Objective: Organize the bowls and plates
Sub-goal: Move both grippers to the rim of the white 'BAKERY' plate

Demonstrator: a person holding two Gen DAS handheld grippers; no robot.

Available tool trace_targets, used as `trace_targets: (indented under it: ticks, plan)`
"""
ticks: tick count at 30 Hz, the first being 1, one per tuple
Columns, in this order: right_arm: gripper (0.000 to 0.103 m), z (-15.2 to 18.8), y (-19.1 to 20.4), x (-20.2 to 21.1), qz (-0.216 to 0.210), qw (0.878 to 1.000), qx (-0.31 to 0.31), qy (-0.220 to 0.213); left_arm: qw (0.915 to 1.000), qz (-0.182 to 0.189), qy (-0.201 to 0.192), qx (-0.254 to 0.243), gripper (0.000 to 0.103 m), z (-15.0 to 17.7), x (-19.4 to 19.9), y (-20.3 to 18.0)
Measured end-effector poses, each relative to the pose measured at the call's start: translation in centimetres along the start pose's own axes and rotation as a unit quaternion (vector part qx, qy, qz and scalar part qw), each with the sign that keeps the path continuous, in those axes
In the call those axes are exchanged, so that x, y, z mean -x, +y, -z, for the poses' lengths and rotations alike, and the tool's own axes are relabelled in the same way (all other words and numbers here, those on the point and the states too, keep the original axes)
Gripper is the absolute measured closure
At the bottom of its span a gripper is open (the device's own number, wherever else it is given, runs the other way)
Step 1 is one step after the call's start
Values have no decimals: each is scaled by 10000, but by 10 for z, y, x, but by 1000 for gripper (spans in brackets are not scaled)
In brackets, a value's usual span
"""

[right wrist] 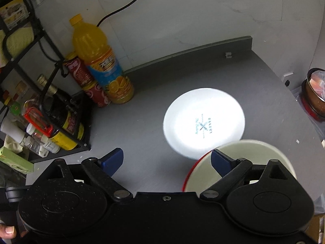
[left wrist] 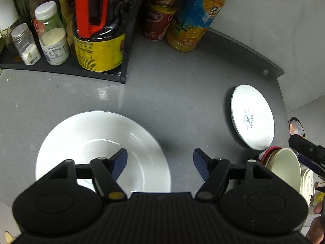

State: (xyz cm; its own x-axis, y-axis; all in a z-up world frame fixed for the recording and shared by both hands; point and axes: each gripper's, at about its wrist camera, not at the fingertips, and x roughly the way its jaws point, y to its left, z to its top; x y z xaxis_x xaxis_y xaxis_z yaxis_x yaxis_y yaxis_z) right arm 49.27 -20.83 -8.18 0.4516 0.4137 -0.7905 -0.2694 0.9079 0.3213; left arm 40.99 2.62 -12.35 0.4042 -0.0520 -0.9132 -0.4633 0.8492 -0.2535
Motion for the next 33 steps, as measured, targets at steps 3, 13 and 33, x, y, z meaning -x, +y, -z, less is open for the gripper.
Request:
trace_targets:
  ticks: [3, 13, 33]
  plan:
    - [8, -10, -11, -4, 38, 10000, 50, 29, 9999, -41, 2, 99, 33, -3, -5, -8]
    - [8, -37, -44, -25, 82, 9995, 135, 272, 9995, -157, 77, 258, 33, -12, -27, -39]
    - [9, -72, -111, -83, 115, 9937, 423, 1029, 9969, 14, 210, 761, 33, -30, -93, -109]
